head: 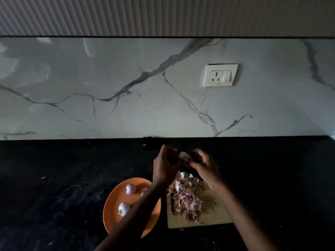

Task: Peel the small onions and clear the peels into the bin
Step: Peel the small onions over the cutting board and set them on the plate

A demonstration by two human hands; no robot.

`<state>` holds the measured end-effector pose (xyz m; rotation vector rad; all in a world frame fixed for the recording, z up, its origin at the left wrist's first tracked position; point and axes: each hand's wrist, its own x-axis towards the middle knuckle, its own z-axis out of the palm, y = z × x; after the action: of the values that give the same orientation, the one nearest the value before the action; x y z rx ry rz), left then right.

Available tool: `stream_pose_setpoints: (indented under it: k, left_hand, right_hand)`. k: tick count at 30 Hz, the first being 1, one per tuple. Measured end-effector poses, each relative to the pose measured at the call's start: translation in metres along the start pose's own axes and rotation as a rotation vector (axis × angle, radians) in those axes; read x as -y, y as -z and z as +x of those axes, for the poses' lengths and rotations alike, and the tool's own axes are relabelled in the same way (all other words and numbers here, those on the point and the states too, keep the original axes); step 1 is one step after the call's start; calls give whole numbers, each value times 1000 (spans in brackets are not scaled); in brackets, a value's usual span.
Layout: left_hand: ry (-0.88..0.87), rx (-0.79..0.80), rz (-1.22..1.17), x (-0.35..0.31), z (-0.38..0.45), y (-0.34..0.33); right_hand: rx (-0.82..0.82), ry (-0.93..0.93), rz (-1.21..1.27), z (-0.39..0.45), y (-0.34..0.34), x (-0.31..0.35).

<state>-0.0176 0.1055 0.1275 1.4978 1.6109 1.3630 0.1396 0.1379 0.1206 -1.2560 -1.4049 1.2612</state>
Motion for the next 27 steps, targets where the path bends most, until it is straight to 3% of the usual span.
stream_pose_setpoints:
  k: [6,14,20,27]
  left_hand:
    - [-47,-33,-9,1,0,1]
    - [124,-101,-58,23,9,18]
    - [190,151,-72,34,9,15]
    - [133,242,-124,22,7,8]
  right_hand:
    - [27,15,21,0,0,1]
    - [89,3,48,-2,8,-6]
    - [93,-8,138,-1,9,-3]
    - [139,33,50,-3,9,0]
